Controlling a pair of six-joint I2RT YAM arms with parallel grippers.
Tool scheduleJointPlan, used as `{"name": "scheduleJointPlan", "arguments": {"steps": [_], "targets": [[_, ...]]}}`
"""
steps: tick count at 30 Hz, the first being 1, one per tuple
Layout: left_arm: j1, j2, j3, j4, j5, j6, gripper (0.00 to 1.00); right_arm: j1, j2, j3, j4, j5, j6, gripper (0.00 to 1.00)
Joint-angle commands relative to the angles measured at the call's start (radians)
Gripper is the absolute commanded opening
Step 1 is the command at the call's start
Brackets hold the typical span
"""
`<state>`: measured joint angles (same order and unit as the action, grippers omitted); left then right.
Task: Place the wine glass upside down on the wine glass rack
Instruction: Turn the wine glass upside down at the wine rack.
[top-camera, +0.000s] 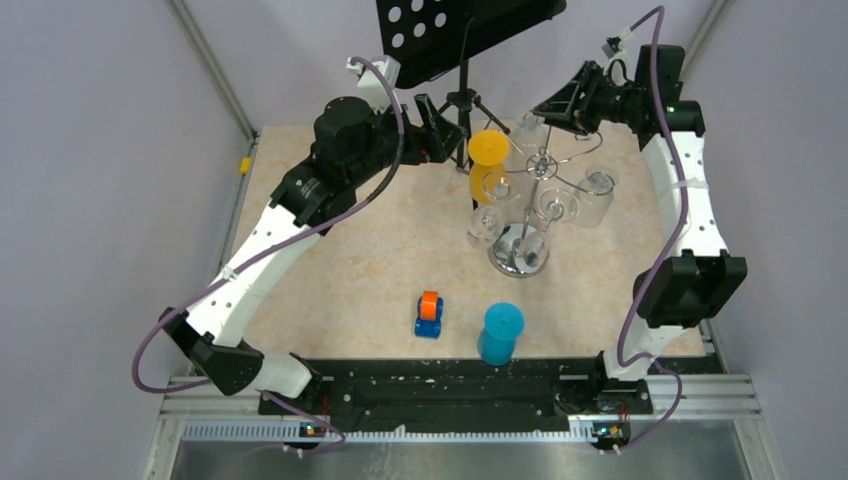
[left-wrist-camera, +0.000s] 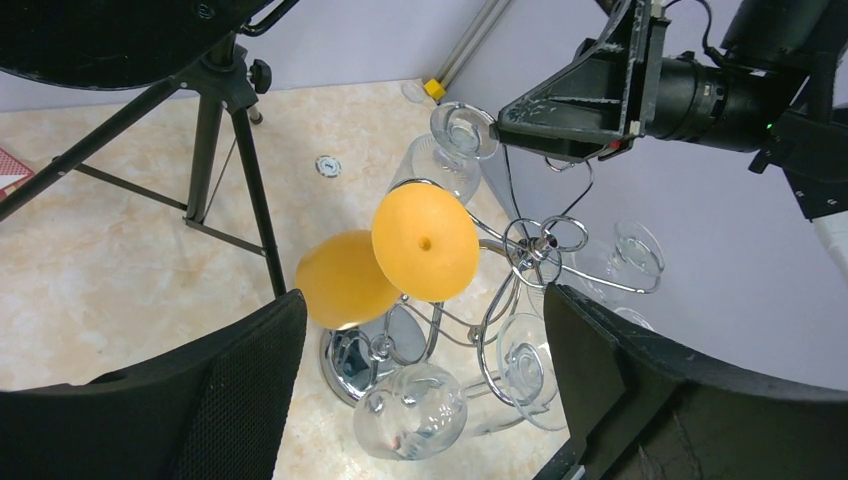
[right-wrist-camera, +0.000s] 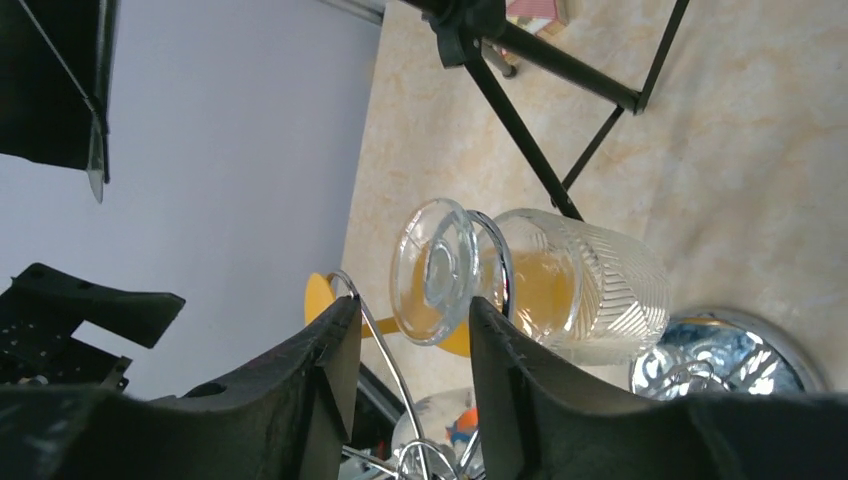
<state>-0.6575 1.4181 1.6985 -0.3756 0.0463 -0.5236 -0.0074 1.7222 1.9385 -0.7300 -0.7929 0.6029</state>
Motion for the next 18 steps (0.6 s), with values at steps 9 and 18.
{"name": "scheduleJointPlan", "arguments": {"steps": [9, 18], "targets": [[-0.003, -0.011, 0.04, 0.023, -0.022, 0.019, 0.91, 0.001, -0.08, 0.147, -0.026, 0.131, -0.05, 0.63], [-0.001, -0.042, -0.006, -0.001, -0.037, 0.054, 0.96, 0.001, -0.239, 0.032, 0.08, 0.292, -0.127, 0.78]]}}
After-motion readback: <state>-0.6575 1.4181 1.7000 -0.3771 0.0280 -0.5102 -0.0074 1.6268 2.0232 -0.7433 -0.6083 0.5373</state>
